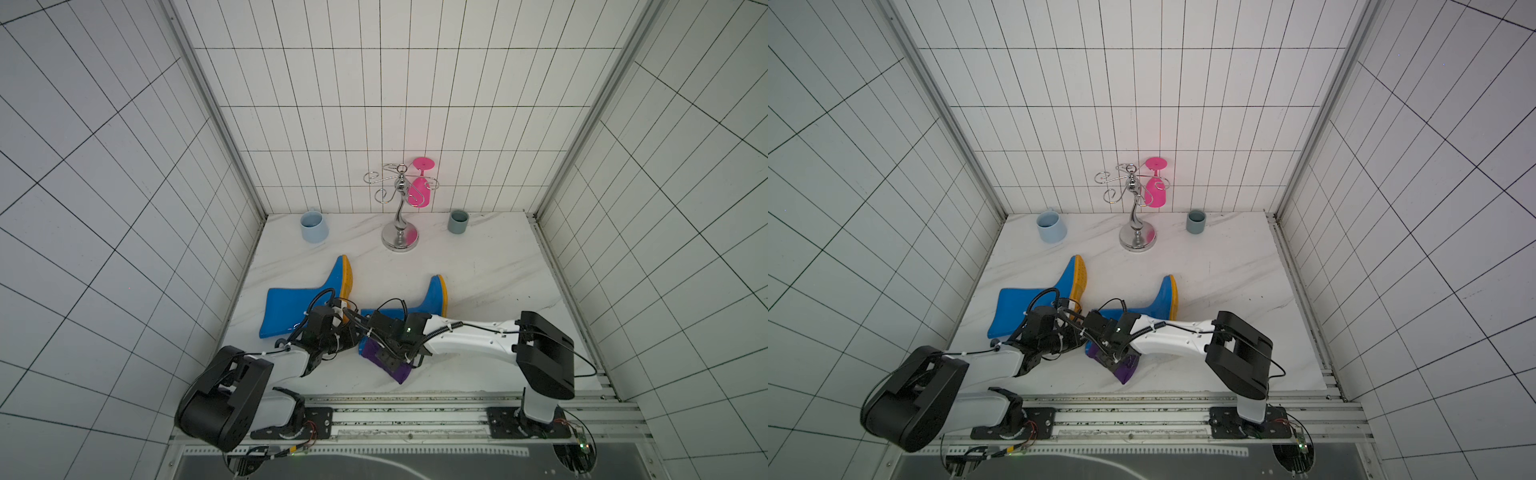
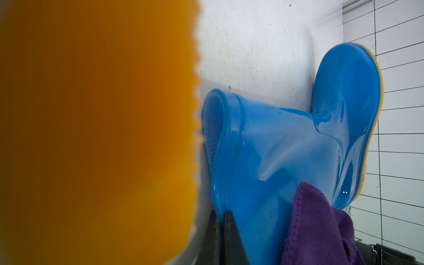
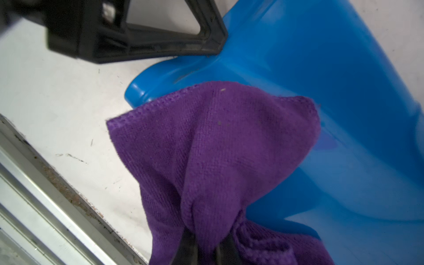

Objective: Wipe the rubber boots with a cloth
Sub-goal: Wipe the dirt off the rubber boot.

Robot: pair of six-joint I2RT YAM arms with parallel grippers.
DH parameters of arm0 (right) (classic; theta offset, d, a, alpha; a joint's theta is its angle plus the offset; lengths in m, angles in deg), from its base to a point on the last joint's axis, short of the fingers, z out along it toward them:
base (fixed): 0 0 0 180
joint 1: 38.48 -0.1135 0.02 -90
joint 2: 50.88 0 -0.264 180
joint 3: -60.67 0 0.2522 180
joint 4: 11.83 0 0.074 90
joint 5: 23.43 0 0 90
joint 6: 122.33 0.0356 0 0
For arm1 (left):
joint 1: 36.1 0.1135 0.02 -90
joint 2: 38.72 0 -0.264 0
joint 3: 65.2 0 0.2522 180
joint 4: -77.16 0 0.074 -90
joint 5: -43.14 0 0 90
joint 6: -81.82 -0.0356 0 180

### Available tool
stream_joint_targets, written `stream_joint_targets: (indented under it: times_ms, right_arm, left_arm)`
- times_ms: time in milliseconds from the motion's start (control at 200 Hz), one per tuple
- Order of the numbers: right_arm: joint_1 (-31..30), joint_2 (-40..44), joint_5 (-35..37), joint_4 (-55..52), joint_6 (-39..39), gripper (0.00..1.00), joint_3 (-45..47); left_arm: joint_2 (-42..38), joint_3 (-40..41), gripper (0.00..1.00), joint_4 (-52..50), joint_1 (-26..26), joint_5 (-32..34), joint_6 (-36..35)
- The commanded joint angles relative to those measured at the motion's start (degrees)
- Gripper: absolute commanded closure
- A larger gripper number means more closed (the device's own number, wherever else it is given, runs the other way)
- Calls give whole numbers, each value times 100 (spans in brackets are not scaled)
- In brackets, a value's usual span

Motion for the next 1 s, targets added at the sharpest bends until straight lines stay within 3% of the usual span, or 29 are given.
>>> stream_joint_targets:
  times_ms: [0,655,994]
  right_arm:
    - [87,101,75,-38,-29,100,-235]
    - [904,1748,411,-635,544,100,1785]
    - [1292,2588,559,-936,891,100,2214]
  left_arm:
    - [64,145,100,-386,-27,-134,13]
    - [77,146,100,-368,-20,-156,14]
    - [82,150,100,-359,-10,-177,8]
